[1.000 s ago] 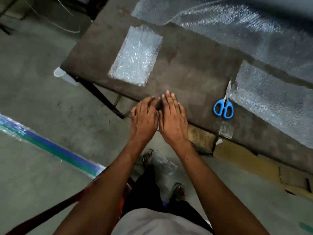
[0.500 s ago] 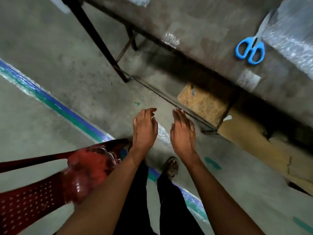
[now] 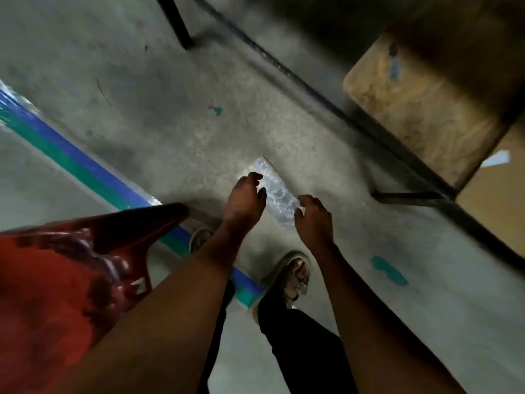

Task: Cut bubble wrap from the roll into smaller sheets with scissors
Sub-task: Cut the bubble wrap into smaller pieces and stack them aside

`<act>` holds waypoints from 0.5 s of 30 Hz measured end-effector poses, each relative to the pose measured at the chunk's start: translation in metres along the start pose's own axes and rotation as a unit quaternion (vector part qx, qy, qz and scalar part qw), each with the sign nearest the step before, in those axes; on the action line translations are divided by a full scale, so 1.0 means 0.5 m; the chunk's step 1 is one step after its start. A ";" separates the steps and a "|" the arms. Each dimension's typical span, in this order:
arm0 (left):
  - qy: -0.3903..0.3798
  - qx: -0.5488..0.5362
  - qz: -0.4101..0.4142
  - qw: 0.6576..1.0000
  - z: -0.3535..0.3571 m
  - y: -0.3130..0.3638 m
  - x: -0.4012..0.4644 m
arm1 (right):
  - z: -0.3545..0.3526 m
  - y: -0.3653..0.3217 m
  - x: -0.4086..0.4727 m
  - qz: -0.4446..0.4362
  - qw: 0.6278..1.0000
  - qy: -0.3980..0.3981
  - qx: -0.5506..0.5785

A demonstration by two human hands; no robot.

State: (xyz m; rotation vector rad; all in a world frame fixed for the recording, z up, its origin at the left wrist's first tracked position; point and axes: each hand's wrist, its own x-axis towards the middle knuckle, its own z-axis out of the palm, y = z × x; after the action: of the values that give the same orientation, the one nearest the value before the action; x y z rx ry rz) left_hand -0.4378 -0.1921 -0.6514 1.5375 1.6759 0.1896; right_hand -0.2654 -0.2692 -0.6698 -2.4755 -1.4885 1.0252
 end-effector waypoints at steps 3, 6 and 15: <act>-0.047 0.023 -0.013 0.999 0.093 -0.092 0.080 | 0.143 0.077 0.093 0.091 0.994 -0.046 0.037; -0.089 0.048 -0.007 0.995 0.179 -0.178 0.145 | 0.262 0.130 0.171 0.164 0.985 -0.041 -0.013; -0.140 0.011 0.048 0.989 0.263 -0.204 0.184 | 0.298 0.163 0.222 0.110 0.992 -0.058 -0.004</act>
State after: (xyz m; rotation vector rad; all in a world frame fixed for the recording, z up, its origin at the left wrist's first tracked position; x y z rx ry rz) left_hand -0.4203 -0.1891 -0.8409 1.5833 1.3899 0.0045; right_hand -0.2557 -0.2613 -0.8725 -2.6740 -1.2700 1.2191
